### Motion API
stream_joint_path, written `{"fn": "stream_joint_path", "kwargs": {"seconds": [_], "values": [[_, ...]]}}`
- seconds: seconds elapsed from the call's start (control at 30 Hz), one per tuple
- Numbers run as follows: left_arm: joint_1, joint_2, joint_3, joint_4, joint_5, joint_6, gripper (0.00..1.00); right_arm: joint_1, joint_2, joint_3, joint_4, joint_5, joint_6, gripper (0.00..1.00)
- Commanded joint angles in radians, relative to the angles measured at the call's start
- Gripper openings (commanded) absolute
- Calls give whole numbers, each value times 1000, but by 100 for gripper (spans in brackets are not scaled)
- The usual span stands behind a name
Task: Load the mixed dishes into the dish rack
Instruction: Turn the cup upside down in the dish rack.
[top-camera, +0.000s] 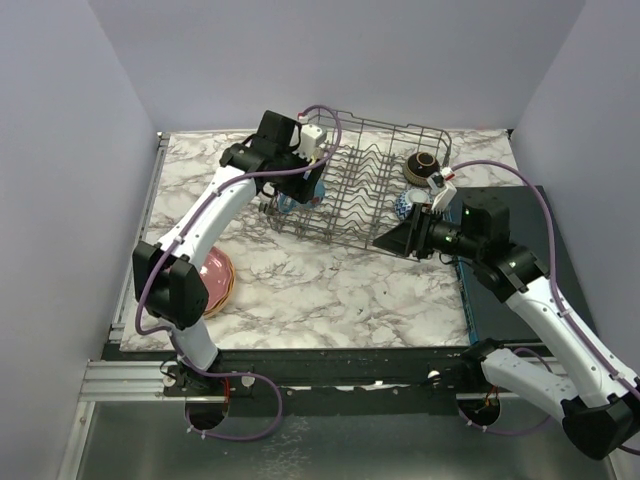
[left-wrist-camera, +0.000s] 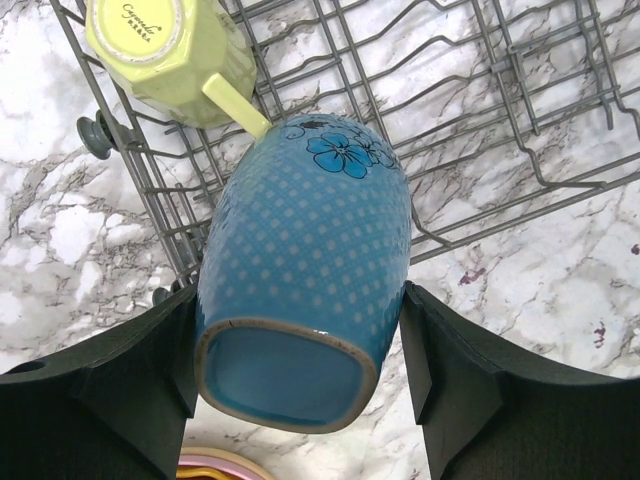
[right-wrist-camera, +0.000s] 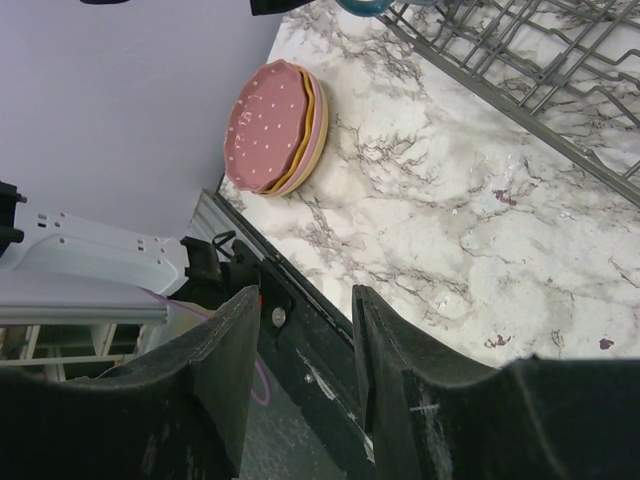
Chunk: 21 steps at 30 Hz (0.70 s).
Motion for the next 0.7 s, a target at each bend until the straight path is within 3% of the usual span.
{"fn": "stream_joint_path", "kwargs": {"seconds": [0.0, 0.67], "values": [[-16, 17, 55, 31, -65, 65, 0, -4, -21, 9, -15, -5, 1, 48], [-17, 131, 92, 33, -105, 124, 0, -5, -36, -12, -18, 6, 22, 48]]}}
